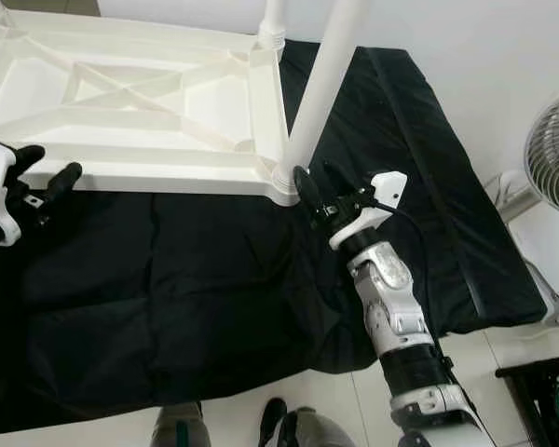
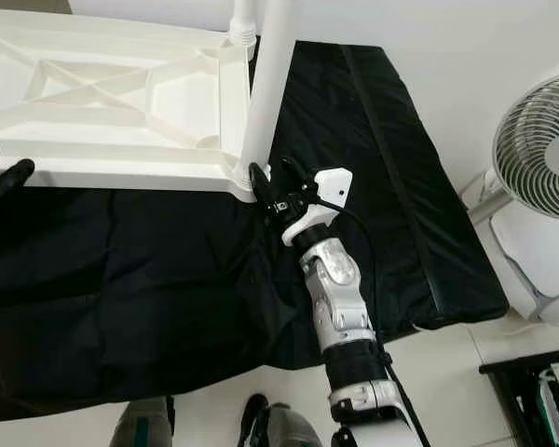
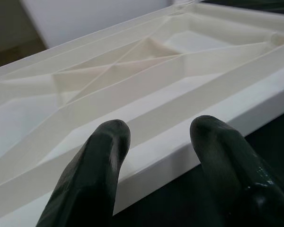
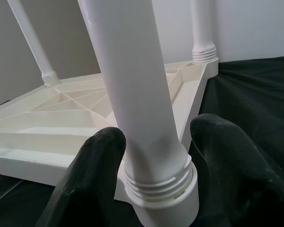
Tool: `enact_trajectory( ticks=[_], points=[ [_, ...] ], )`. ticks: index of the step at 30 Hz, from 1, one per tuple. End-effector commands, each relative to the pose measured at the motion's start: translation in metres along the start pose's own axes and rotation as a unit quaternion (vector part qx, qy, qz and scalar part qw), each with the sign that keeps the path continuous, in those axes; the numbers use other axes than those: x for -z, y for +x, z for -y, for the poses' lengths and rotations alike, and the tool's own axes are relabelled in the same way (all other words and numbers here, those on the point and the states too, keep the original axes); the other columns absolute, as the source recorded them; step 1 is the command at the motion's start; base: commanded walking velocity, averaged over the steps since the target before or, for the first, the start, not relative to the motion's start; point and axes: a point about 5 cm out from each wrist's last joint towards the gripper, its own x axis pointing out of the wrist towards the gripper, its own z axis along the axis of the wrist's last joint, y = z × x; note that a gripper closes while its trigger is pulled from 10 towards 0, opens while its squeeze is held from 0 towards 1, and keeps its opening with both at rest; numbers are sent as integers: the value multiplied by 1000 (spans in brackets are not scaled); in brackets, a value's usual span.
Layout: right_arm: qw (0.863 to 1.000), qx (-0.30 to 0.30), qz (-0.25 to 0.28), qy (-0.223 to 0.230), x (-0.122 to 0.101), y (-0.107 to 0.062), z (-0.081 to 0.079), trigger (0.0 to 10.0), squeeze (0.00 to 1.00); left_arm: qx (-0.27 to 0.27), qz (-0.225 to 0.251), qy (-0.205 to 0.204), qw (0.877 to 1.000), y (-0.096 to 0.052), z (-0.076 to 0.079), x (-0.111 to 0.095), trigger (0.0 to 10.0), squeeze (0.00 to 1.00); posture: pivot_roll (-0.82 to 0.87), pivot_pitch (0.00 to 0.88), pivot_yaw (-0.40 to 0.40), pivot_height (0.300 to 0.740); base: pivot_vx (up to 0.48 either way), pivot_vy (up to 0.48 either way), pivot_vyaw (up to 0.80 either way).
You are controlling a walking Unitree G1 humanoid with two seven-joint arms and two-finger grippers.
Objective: Building children table
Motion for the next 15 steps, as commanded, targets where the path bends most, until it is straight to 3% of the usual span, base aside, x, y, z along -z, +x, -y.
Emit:
enact_trajectory(
  ticks=[1, 4, 6, 11, 14, 15],
  points=[
    [1000, 12, -6, -6, 3, -3, 4, 10000, 0, 34, 0, -2, 999, 1, 13, 0, 10000, 0, 304, 199, -104, 740, 0, 0, 0],
    [1000, 14, -7, -7, 3, -3, 3, 10000, 0, 47, 2, 0, 999, 4, 18, -1, 10000, 0, 303, 199, -103, 740, 0, 0, 0],
    [1000, 17, -2, -1, 1, -7, 0, 10000, 0, 80, 9, 5, 997, 20, 26, -3, 10000, 0, 290, 197, -97, 740, 0, 0, 0],
    [1000, 17, 1, 2, 0, -9, -1, 10000, 0, 92, 11, 9, 996, 25, 29, -4, 10000, 0, 276, 197, -89, 740, 0, 0, 0],
    [1000, 28, 0, 7, -2, -26, -9, 10000, 0, 120, 4, 10, 993, 47, 34, -5, 10000, 0, 235, 188, -60, 740, 0, 0, 0],
    [1000, 28, 0, 7, -2, -26, -9, 10000, 0, 120, 4, 10, 993, 47, 34, -5, 10000, 0, 235, 188, -60, 740, 0, 0, 0]
  ],
)
